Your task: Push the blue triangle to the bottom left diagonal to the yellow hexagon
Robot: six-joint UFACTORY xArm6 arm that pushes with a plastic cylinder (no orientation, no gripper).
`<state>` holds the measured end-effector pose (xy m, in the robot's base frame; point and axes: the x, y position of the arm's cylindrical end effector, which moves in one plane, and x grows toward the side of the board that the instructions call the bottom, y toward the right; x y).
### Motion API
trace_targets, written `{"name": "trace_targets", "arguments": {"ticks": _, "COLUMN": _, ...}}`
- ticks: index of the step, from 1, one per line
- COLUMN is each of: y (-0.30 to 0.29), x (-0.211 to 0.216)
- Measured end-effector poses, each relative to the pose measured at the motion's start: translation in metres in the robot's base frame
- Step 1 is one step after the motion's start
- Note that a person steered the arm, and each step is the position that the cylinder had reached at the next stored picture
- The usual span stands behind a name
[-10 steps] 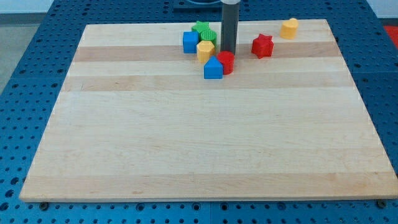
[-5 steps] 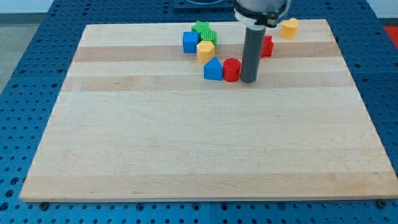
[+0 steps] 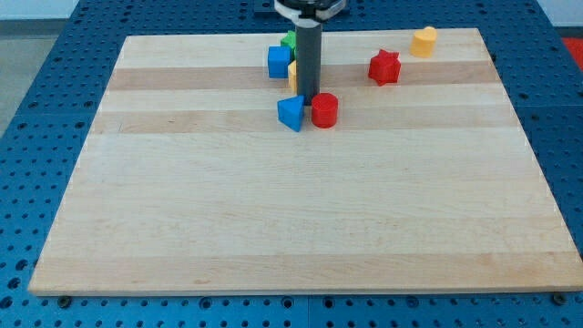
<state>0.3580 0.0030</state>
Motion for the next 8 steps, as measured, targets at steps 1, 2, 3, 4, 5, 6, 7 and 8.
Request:
{"name": "trace_targets", "arguments": {"ticks": 1, "y": 0.002, "x": 0.029}}
{"name": "trace_targets", "arguments": {"ticks": 2, "y": 0.0, "x": 0.048}}
{"name": "trace_targets", "arguments": {"ticks": 3, "y": -0.01, "x": 0.085}}
{"name": "trace_targets", "arguments": {"ticks": 4, "y": -0.012, "x": 0.113}}
{"name": "trace_targets", "arguments": {"ticks": 5, "y": -0.046, "x": 0.118}}
{"name": "trace_targets", "arguments": {"ticks": 6, "y": -0.039, "x": 0.09}}
{"name": "trace_targets", "arguments": {"ticks": 7, "y": -0.027, "x": 0.08}}
{"name": "trace_targets", "arguments": {"ticks": 8, "y": -0.027, "x": 0.072}}
